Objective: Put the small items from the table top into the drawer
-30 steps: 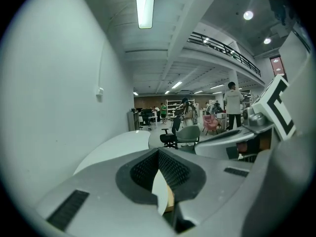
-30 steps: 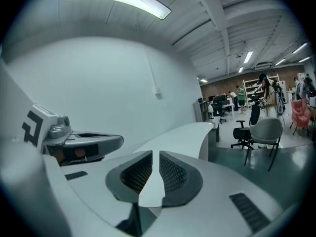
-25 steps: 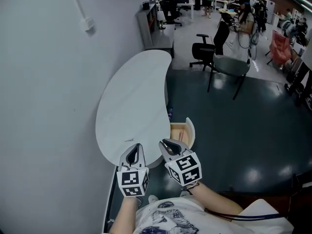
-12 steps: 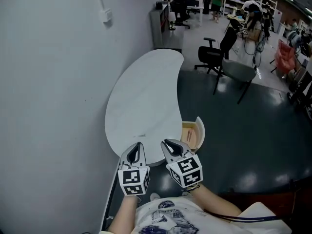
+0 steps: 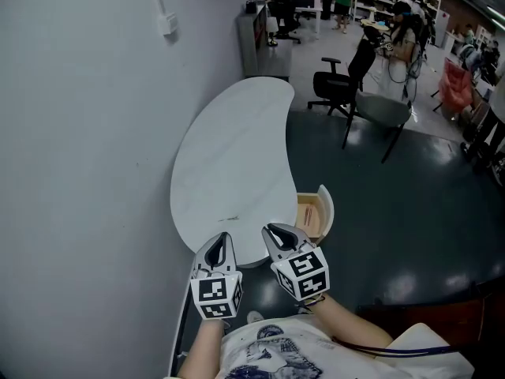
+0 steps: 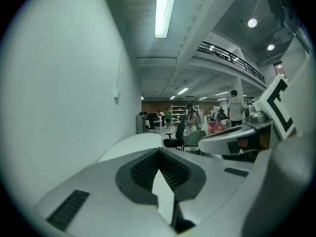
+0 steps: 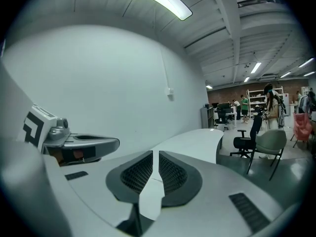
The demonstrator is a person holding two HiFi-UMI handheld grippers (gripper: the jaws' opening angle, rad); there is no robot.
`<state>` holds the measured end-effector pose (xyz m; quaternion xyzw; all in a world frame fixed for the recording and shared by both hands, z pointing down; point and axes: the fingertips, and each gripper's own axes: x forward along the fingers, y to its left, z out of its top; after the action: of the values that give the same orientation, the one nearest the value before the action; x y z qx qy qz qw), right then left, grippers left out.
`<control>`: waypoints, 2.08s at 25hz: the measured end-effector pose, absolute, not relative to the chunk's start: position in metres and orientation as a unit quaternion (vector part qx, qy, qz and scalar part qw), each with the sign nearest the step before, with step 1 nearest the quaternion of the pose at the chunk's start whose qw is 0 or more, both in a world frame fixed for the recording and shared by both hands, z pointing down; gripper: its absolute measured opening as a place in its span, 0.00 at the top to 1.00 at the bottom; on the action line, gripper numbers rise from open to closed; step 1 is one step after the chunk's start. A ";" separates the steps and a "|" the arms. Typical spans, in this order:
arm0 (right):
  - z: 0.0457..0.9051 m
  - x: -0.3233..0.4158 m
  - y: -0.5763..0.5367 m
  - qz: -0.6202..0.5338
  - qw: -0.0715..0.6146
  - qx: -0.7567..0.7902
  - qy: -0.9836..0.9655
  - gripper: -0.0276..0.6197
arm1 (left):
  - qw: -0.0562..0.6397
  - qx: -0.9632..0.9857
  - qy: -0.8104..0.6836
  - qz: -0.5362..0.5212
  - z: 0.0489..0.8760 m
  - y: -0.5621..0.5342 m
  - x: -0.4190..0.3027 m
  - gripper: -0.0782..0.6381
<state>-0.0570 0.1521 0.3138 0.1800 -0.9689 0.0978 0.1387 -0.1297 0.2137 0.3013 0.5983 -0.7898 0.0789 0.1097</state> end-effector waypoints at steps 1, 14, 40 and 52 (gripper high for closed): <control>0.316 -0.060 0.153 0.099 0.139 0.184 -0.968 0.87 | 0.111 0.600 -0.788 0.081 0.304 0.217 -0.133 0.84; 0.361 -0.109 0.190 0.117 0.185 0.197 -0.956 0.87 | 0.168 0.595 -0.781 0.086 0.355 0.265 -0.198 0.84; 0.501 -0.244 0.090 0.047 0.375 -0.115 -0.919 0.86 | 0.307 0.387 -0.869 0.038 0.478 0.169 -0.279 0.84; 0.575 -0.264 0.108 -0.032 0.448 -0.235 -0.862 0.79 | 0.352 0.290 -0.890 0.014 0.516 0.195 -0.283 0.84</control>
<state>-0.2642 0.1077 0.5755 -0.2347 -0.8623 -0.0322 0.4475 -0.2830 0.1946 0.5158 0.2897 -0.8900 0.0137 0.3519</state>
